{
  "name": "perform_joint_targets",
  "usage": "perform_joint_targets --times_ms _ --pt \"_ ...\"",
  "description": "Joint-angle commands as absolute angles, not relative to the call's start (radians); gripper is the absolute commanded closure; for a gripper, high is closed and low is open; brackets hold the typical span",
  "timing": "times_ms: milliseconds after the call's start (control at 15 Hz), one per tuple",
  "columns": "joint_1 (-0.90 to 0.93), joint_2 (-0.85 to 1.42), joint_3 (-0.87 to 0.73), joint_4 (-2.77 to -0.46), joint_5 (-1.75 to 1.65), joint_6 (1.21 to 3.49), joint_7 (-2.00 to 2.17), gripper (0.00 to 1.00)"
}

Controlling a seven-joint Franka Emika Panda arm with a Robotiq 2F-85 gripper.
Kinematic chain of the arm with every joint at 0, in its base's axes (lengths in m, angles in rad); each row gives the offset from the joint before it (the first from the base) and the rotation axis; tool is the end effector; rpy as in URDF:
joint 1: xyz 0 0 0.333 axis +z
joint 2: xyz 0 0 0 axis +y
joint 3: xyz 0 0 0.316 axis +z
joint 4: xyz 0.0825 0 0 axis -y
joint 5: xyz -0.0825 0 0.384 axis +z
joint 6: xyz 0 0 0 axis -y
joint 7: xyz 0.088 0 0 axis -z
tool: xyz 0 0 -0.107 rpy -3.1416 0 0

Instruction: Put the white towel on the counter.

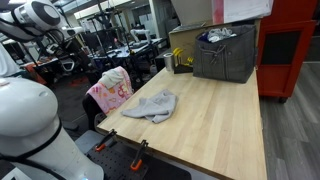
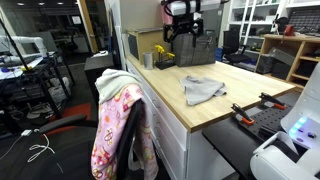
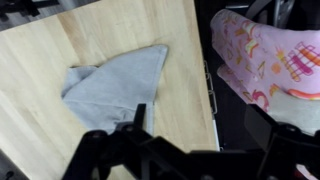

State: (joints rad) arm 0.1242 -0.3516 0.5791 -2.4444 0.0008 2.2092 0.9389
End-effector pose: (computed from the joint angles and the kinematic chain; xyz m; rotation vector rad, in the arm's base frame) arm 0.3395 0.2922 0.4166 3.0184 -0.3925 0.2744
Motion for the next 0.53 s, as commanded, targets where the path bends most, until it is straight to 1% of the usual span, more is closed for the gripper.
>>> perform_joint_targets --times_ms 0,200,467 --pt "0.127 -0.117 0.590 -2.240 -0.095 2.234 1.043 0.00" --pt "0.170 0.047 0.563 -2.082 -0.222 2.216 1.112 0.00" --pt "0.299 0.240 0.450 -1.881 -0.335 2.193 1.128 0.00"
